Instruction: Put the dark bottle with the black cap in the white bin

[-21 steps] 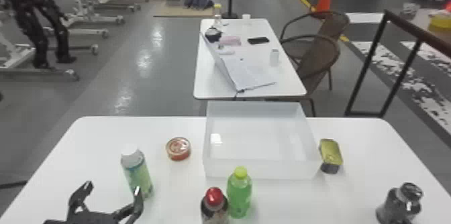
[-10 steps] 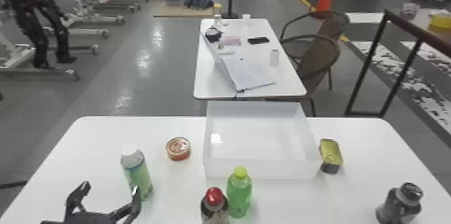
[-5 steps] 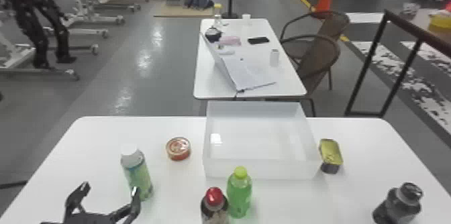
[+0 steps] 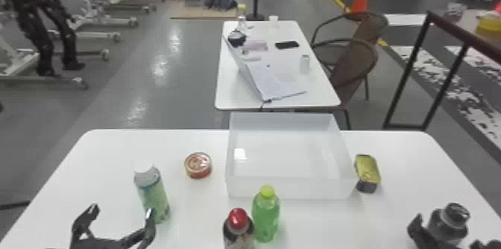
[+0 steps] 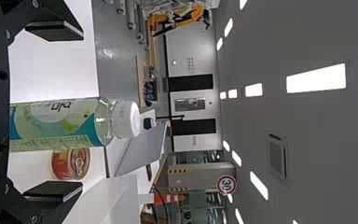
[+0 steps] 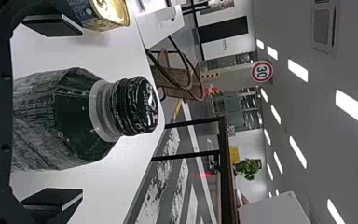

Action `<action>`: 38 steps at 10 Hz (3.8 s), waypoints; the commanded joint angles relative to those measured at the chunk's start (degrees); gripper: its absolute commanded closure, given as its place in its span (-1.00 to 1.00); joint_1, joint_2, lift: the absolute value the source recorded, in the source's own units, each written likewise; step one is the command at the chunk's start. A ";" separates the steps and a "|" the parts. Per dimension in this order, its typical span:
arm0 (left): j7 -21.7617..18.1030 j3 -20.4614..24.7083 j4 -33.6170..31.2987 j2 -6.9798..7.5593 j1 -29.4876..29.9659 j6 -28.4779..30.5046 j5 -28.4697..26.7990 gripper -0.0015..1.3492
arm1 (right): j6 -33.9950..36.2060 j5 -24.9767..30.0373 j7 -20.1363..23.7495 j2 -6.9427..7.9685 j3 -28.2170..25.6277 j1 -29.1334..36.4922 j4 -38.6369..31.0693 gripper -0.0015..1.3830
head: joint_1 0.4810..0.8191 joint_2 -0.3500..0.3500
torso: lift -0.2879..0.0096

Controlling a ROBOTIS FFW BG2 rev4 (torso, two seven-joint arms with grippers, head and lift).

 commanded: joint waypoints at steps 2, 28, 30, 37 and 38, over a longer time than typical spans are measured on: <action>0.02 0.19 0.16 -0.15 0.09 -0.20 0.09 -0.75 | 0.88 0.09 0.02 -0.28 -0.18 -0.74 0.62 -0.87 | -0.60 0.00 | 0.26; -0.07 -0.78 2.09 -0.15 -0.97 -0.73 0.62 -0.75 | 10.10 -6.15 15.75 3.42 6.59 -26.67 3.70 0.30 | -0.60 0.00 | 0.26; -0.16 -0.78 2.35 -0.15 -1.05 -0.73 0.62 -0.75 | 12.30 -9.58 16.63 4.73 7.74 -27.46 5.19 0.30 | -0.60 0.00 | 0.26; -0.34 -0.87 3.41 -0.15 -1.67 -1.34 0.88 -0.75 | 21.27 -7.56 16.54 5.35 7.82 -27.55 6.60 0.07 | -0.60 0.00 | 0.26; -0.34 -0.87 3.41 -0.15 -1.67 -1.43 0.97 -0.75 | 21.35 -7.38 16.63 5.35 7.82 -27.64 7.30 -0.10 | -0.60 0.00 | 0.26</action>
